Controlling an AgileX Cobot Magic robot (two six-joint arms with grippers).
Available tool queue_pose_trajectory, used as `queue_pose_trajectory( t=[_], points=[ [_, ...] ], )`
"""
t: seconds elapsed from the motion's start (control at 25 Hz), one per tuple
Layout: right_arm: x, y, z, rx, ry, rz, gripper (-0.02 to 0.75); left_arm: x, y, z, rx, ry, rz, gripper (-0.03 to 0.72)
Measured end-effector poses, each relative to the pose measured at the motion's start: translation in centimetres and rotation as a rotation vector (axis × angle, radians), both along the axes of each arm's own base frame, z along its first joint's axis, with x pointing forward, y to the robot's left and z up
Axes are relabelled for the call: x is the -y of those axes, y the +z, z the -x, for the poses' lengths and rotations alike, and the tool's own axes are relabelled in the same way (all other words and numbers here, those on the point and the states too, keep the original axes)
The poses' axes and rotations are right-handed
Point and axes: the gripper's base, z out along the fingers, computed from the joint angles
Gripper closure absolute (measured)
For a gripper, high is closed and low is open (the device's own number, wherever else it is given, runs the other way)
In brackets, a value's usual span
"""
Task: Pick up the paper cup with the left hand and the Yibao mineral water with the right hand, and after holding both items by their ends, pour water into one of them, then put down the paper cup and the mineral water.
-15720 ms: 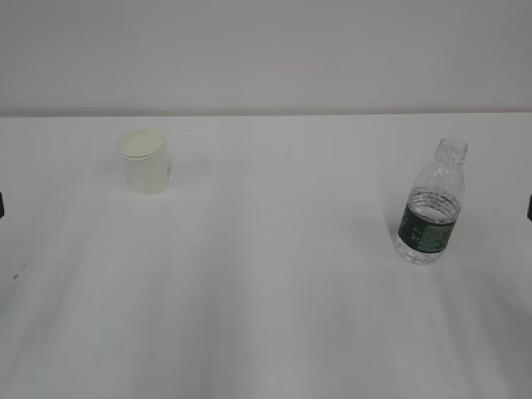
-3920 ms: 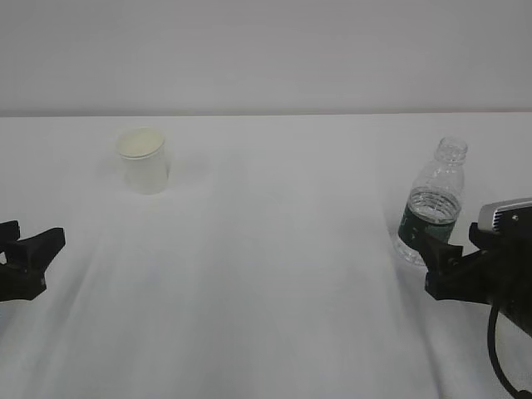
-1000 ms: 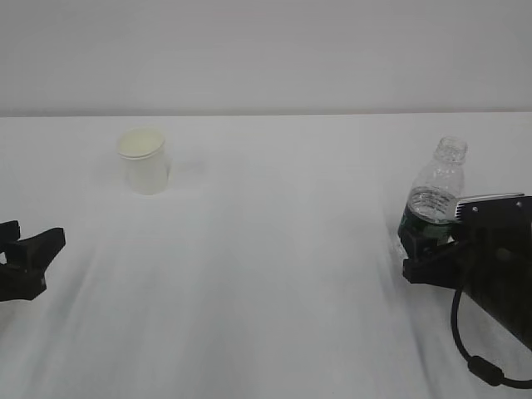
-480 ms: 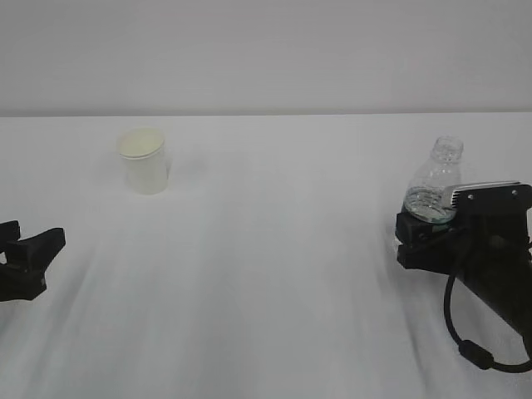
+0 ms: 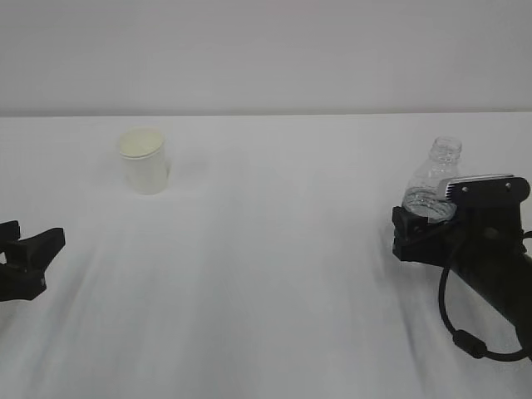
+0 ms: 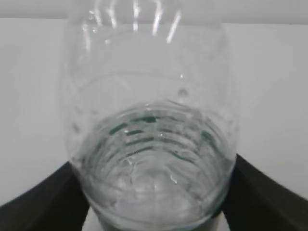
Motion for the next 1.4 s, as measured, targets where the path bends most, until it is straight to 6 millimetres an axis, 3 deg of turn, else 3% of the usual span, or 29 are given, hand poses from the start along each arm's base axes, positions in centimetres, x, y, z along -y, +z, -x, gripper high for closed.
queue_pose_trajectory(
  t=[0.56,0.84,1.4],
  points=[
    [0.0,-0.5,0.0,-0.054,0.002,0.011,0.148,0.0,0.0,0.0,0.000,0.000,0.000,0.221],
    [0.0,-2.2,0.1,-0.076,0.004,0.022,0.148,0.0,0.0,0.0,0.000,0.000,0.000,0.221],
    [-0.2,-1.7,-0.8,-0.022,0.005,0.014,0.148,0.0,0.0,0.0,0.000,0.000,0.000,0.221]
  ],
)
